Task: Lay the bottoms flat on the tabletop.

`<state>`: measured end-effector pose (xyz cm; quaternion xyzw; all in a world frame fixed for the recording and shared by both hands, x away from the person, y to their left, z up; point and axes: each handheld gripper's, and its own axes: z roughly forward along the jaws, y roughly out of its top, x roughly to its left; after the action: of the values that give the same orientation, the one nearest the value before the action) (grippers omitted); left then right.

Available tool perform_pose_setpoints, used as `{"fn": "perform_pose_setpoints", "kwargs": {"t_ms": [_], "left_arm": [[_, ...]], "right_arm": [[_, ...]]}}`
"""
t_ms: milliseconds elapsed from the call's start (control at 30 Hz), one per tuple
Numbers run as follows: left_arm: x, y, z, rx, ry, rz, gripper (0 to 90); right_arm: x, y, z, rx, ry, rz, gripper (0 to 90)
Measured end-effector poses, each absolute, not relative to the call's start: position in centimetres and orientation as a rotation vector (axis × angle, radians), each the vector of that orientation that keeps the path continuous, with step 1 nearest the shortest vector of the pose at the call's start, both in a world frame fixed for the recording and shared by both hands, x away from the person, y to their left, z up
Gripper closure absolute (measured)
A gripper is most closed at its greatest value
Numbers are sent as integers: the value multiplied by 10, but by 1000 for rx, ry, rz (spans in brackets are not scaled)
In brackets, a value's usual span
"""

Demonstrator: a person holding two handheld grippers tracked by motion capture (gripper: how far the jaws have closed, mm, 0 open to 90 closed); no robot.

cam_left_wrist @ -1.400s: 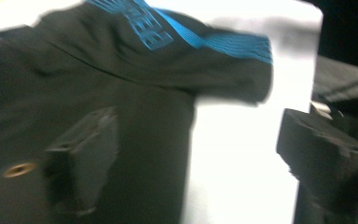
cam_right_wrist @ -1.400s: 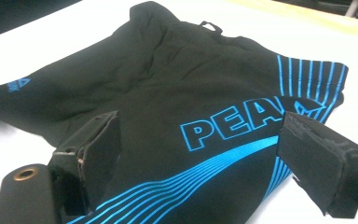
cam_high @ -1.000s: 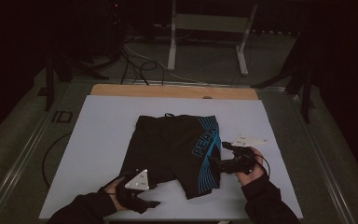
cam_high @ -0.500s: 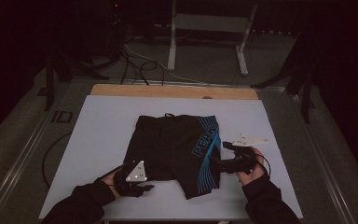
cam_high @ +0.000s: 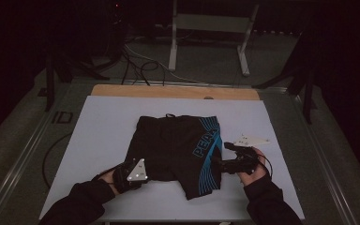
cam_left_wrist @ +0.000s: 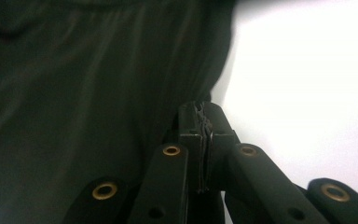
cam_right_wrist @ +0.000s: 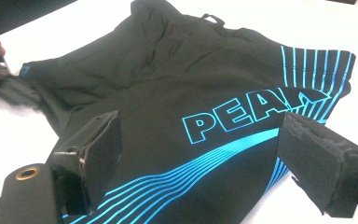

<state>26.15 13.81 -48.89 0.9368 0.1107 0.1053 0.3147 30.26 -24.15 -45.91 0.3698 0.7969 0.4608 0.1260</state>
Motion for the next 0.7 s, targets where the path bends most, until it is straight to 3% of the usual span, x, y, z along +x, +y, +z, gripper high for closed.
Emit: {"fn": "perform_pose_setpoints", "kwargs": {"t_ms": [300, 400, 433, 500, 533, 567, 700], "left_arm": [[257, 145, -456, 2252, 329, 39, 884], [263, 147, -456, 2215, 397, 60, 882], [265, 148, -458, 2222, 455, 122, 855], [267, 148, -462, 2242, 513, 169, 668], [270, 151, -469, 2246, 579, 220, 668], [270, 153, -471, 2233, 582, 206, 549], [259, 154, -465, 2191, 496, 194, 523]], "right_arm": [[302, -244, -457, 1084, 2310, 1350, 150], [303, -245, -458, 1091, 2307, 1355, 150], [303, -245, -458, 1094, 2311, 1352, 150], [303, -245, -458, 1093, 2311, 1348, 150], [303, -245, -458, 1091, 2311, 1348, 150], [303, -245, -459, 1088, 2314, 1346, 150], [303, -245, -459, 1086, 2313, 1335, 150]]}}
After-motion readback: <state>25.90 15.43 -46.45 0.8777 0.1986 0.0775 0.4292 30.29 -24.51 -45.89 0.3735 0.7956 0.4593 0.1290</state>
